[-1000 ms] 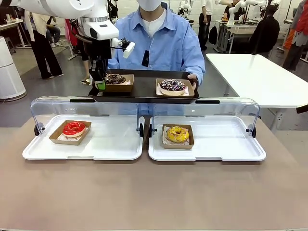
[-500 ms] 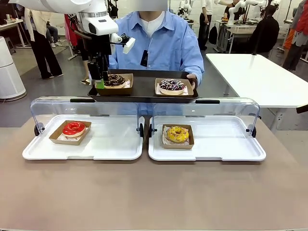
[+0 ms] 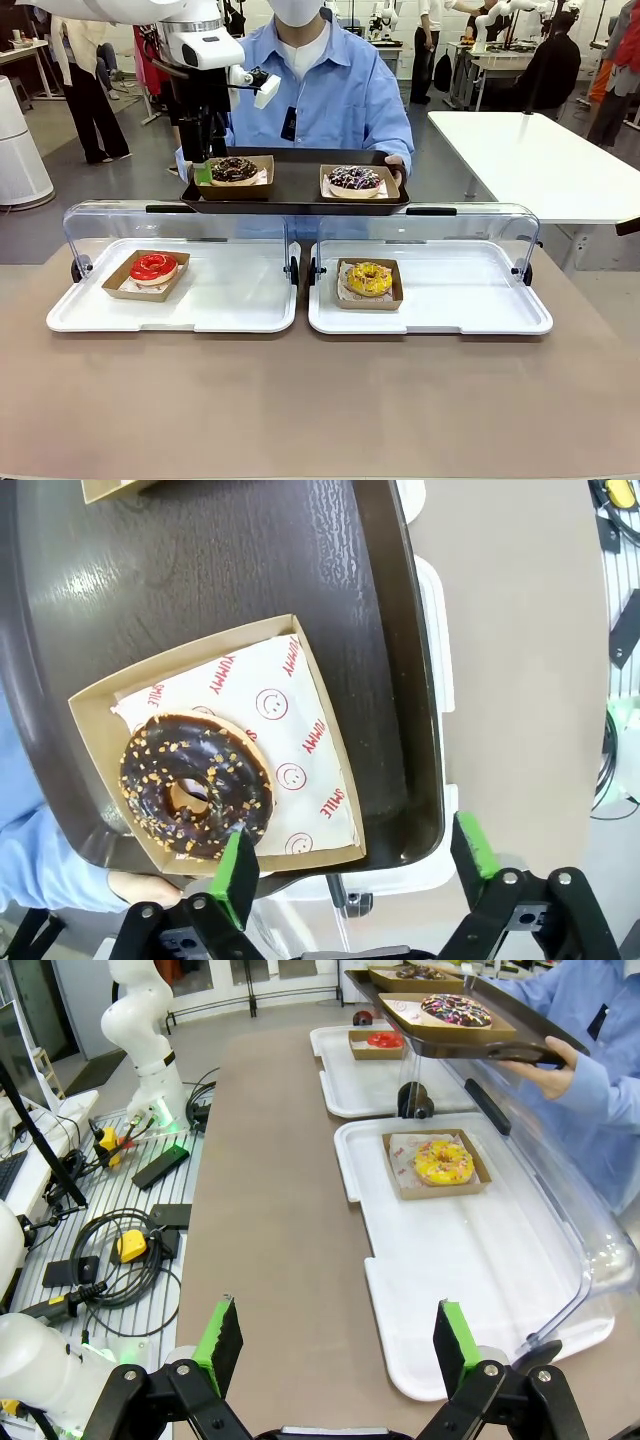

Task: Provide the desired donut to the person.
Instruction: Place the picked Paper togo box onto the Handle tray extended by the person.

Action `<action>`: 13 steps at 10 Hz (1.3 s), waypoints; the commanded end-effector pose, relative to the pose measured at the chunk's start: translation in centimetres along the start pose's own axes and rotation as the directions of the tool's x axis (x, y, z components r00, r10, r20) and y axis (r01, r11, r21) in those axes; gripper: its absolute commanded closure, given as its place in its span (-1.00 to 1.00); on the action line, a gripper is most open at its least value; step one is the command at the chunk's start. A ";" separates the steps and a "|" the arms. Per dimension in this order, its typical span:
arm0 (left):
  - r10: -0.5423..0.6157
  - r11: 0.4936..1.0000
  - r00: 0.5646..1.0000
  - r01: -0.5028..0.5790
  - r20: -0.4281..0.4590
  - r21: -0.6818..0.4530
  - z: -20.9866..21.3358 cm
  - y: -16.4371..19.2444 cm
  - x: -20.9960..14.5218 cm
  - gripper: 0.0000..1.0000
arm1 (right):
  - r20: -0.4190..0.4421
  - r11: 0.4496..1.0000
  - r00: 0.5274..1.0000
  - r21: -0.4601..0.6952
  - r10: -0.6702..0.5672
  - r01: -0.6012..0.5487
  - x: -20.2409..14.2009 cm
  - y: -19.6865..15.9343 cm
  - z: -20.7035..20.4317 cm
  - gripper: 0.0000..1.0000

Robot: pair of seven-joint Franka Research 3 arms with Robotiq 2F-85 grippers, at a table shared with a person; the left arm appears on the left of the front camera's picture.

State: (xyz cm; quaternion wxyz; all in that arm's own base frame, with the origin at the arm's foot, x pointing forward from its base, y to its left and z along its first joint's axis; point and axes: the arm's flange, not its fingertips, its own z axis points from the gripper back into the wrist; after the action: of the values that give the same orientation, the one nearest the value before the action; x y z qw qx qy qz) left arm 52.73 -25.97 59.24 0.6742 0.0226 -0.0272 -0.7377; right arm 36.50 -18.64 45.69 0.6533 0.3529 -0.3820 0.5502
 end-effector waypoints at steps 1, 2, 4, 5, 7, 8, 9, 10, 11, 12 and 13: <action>-0.020 1.000 0.999 0.021 0.029 -0.017 0.5 -0.4 -0.6 -1.00 | 0.008 1.000 1.000 -0.002 0.005 -0.005 0.1 0.1 0.0 -1.00; -0.021 1.000 0.999 0.022 0.030 -0.019 0.5 -0.5 -0.5 -1.00 | 0.008 1.000 1.000 -0.002 0.005 -0.005 0.1 0.1 0.0 -1.00; -0.033 0.999 0.999 0.034 0.028 -0.021 0.9 -1.0 -0.1 -1.00 | 0.008 1.000 1.000 -0.002 0.005 -0.005 0.1 0.1 0.0 -1.00; -0.043 0.999 0.999 0.044 0.028 -0.014 1.3 -1.9 0.2 -1.00 | 0.008 1.000 1.000 -0.002 0.005 -0.005 0.1 0.1 0.0 -1.00; -0.086 0.996 0.995 0.087 0.045 -0.018 3.0 -5.0 0.2 -1.00 | 0.008 1.000 1.000 -0.002 0.005 -0.005 0.1 0.1 0.0 -1.00; -0.119 0.993 0.991 0.120 0.057 -0.014 3.5 -7.5 -0.3 -1.00 | 0.008 1.000 1.000 -0.002 0.005 -0.005 0.1 0.1 0.0 -1.00; -0.147 0.989 0.988 0.147 0.051 0.001 3.8 -10.0 -1.3 -1.00 | 0.008 1.000 1.000 -0.002 0.005 -0.005 0.1 0.1 0.0 -1.00; -0.151 0.989 0.986 0.150 0.067 0.020 3.9 -12.0 -2.7 -1.00 | 0.008 1.000 1.000 -0.002 0.005 -0.005 0.1 0.1 0.0 -1.00; -0.148 0.988 0.985 0.144 0.091 0.050 3.9 -14.1 -4.6 -1.00 | 0.008 1.000 1.000 -0.002 0.005 -0.005 0.1 0.1 0.0 -1.00; -0.129 0.990 0.983 0.119 0.130 0.080 3.7 -16.6 -6.9 -1.00 | 0.008 1.000 1.000 -0.002 0.005 -0.005 0.1 0.1 0.0 -1.00; -0.108 0.991 0.982 0.094 0.155 0.093 3.4 -18.2 -8.8 -1.00 | 0.008 1.000 1.000 -0.002 0.005 -0.005 0.1 0.1 0.0 -1.00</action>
State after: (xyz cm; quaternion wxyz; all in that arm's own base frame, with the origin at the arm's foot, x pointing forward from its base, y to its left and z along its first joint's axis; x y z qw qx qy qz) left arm 37.27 -17.69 63.01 0.6334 0.0005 -0.0770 -0.7700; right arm 36.52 -18.61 45.66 0.6533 0.3532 -0.3817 0.5502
